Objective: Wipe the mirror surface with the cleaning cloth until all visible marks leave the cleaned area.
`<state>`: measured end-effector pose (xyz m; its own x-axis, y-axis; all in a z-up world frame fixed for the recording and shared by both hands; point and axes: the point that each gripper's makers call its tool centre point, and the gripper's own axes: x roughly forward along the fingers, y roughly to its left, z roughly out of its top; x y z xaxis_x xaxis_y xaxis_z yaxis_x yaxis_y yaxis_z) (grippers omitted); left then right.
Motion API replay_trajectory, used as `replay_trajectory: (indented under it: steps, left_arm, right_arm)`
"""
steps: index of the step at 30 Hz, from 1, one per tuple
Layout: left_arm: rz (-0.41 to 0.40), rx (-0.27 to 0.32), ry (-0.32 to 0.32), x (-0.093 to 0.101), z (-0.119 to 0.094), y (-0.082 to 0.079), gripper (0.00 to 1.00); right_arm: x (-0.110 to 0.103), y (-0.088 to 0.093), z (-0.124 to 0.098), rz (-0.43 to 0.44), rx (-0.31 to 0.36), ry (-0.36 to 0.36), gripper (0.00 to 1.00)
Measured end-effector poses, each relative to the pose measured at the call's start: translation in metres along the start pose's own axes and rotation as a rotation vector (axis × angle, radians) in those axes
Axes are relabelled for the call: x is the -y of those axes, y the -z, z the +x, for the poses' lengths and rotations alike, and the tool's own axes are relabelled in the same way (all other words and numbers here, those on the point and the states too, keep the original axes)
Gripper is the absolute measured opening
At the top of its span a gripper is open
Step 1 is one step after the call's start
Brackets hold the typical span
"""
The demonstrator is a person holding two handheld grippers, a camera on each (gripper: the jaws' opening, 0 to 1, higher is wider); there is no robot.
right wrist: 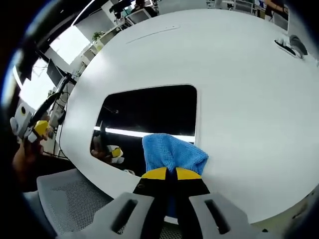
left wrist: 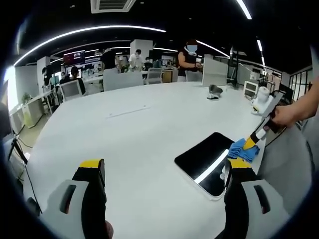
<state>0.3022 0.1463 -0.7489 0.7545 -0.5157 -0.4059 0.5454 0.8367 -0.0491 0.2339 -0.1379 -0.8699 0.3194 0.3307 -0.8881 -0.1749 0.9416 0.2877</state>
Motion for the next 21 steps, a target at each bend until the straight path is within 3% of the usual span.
replay_trajectory:
  steps: [21]
  left_arm:
    - [-0.02, -0.005, -0.015, -0.008, -0.002, 0.008, 0.99]
  right_arm:
    - [-0.001, -0.012, 0.006, 0.005, 0.002, 0.015, 0.0]
